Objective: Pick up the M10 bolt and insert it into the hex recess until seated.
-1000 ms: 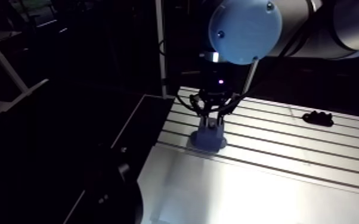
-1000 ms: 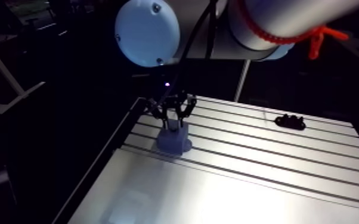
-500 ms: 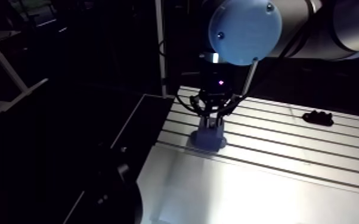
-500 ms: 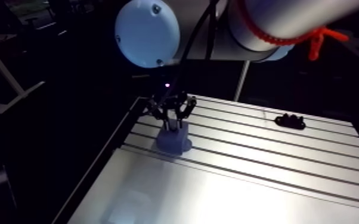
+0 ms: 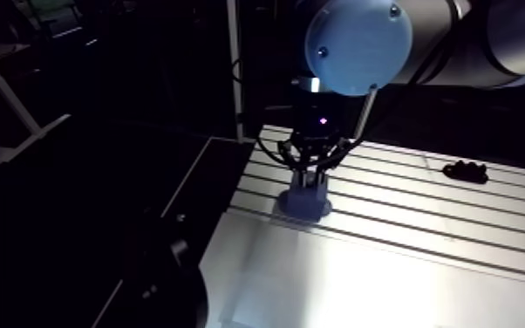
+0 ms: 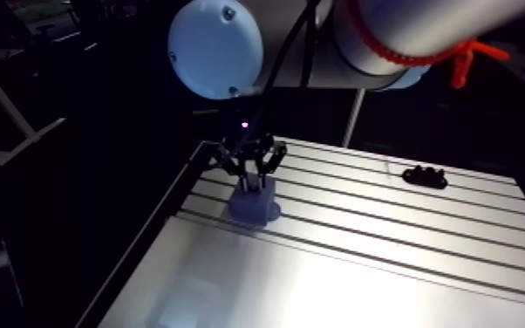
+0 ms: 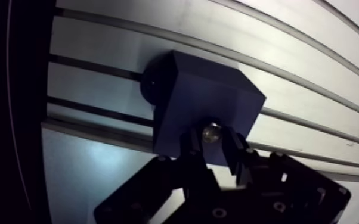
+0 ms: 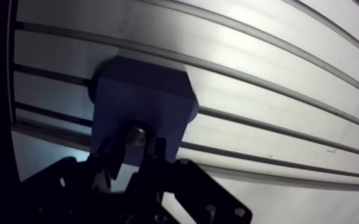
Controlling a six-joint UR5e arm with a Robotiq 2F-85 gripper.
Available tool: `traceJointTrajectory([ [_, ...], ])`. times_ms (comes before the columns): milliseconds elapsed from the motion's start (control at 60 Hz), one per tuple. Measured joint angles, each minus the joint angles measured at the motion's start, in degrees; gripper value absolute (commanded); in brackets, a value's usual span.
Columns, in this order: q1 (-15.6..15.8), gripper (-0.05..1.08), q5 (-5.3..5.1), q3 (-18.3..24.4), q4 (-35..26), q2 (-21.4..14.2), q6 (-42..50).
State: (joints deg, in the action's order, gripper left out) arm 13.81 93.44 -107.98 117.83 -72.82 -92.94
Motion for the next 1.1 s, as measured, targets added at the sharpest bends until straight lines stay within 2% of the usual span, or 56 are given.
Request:
traceJointTrajectory([
  [667, 0.08, 0.71, -0.07, 0.05, -0.01, 0.25, -0.35],
  [1100, 0.09, 0.71, -0.54, 0.29, 0.02, 0.15, -1.9],
])
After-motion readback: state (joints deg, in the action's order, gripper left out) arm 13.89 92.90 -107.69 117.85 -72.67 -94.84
